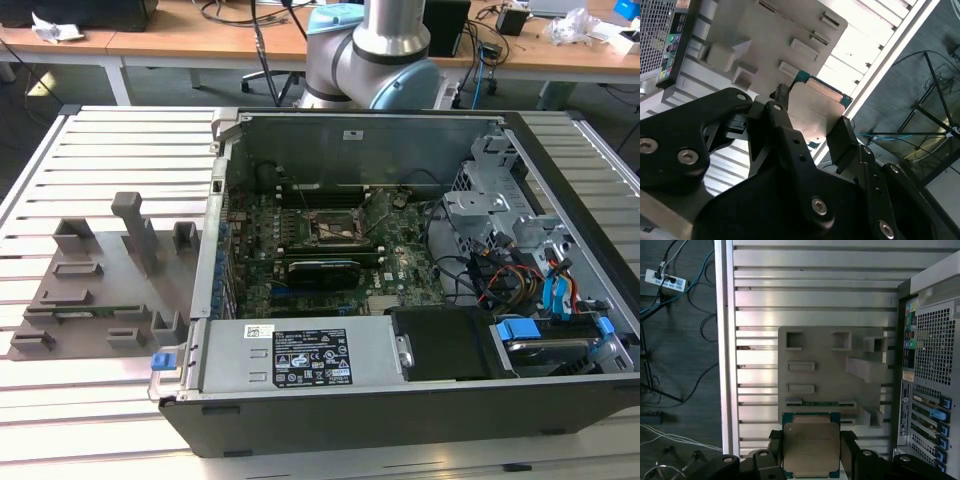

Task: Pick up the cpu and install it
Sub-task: 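Pick up the cpu and move it towards the insertion slot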

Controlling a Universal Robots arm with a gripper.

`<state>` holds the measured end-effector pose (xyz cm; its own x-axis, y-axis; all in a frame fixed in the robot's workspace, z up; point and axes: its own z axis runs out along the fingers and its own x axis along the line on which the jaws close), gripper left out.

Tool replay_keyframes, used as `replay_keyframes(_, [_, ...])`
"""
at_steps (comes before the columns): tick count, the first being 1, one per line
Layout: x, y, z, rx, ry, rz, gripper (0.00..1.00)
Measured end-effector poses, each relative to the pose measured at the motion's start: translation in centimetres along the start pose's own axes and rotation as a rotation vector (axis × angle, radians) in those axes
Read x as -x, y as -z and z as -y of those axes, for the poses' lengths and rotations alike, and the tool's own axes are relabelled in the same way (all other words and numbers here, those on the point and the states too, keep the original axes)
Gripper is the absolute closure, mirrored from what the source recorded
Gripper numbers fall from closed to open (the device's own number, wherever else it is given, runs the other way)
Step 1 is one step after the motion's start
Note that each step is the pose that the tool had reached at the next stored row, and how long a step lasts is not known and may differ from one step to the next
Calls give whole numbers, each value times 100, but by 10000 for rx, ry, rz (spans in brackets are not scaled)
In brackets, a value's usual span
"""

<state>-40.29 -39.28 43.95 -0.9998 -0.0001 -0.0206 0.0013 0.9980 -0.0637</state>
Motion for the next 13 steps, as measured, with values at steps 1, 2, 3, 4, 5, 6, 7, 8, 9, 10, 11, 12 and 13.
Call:
replay_keyframes(1, [0, 0, -1, 120, -3, 0, 45])
replay_keyframes(2, [0, 0, 0, 175, -4, 0, 45])
replay_keyframes(3, [0, 0, 0, 268, -6, 1, 45])
replay_keyframes(4, [0, 0, -1, 322, -8, 0, 45])
replay_keyframes(5, [0, 0, -1, 325, -9, 0, 45])
replay_keyframes(6, [0, 0, -1, 326, -8, 0, 45])
replay_keyframes(7, [0, 0, 0, 326, -7, 0, 45])
replay_keyframes(8, [0, 0, -1, 327, -8, 0, 45])
replay_keyframes(9, [0, 0, 0, 328, -8, 0, 45])
replay_keyframes(10, [6, -1, 0, 328, -6, 1, 45])
replay_keyframes(11, [15, 0, 0, 328, -5, 0, 45])
replay_keyframes(12, [44, -2, -2, 328, -7, 1, 45])
replay_keyframes(13, [93, -3, -6, 327, -8, 0, 45])
